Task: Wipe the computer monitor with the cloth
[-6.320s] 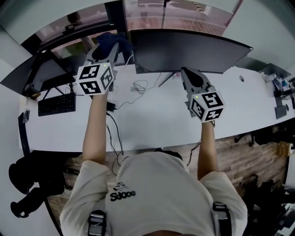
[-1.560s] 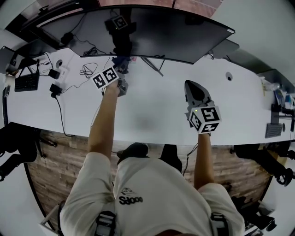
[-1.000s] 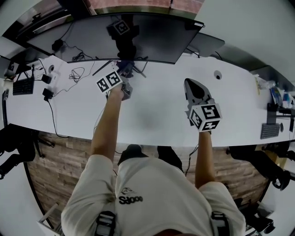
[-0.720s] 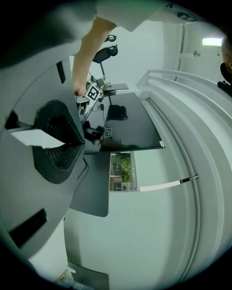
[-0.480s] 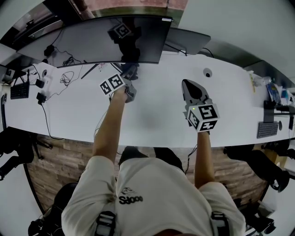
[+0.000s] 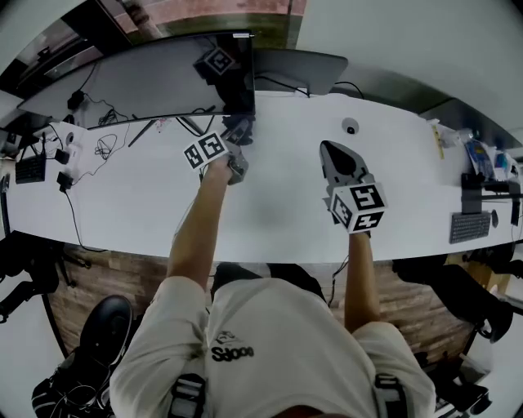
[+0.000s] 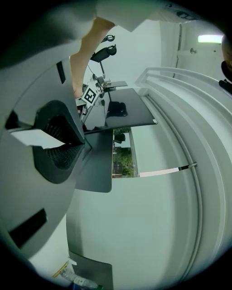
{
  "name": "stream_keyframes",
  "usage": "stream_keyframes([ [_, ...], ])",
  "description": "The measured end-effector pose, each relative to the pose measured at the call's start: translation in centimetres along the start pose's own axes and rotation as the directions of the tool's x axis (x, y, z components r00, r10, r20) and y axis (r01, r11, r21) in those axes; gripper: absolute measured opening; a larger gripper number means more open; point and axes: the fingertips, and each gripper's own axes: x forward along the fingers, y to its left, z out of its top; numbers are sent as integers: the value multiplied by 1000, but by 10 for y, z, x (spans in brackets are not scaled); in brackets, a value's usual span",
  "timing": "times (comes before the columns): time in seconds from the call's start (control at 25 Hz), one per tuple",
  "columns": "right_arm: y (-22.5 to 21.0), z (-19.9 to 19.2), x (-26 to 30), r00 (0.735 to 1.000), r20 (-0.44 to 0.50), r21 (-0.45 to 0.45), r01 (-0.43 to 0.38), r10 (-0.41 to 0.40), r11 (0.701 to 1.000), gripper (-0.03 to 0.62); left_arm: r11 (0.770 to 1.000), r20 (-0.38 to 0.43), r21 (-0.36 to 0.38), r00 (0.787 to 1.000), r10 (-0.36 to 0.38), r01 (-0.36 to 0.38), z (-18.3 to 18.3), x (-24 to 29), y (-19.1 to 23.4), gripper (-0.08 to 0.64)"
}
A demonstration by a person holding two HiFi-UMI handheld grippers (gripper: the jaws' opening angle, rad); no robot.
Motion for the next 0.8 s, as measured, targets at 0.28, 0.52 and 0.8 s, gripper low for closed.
stream_keyframes([
  [0.28, -21, -4, -7, 1000, 7, 11, -4, 4, 1000, -6, 997, -93, 25, 993, -76, 78, -35, 29, -33, 153],
  [0.52, -27, -2, -10, 1000, 26, 29, -3, 2, 1000, -6, 981, -132, 76, 976, -170, 181, -41, 40, -69, 153],
  [0.8, -29, -1, -16, 1000, 28, 30, 5, -6, 1000, -6, 976, -42, 149, 987, -156, 161, -19, 32, -93, 153],
])
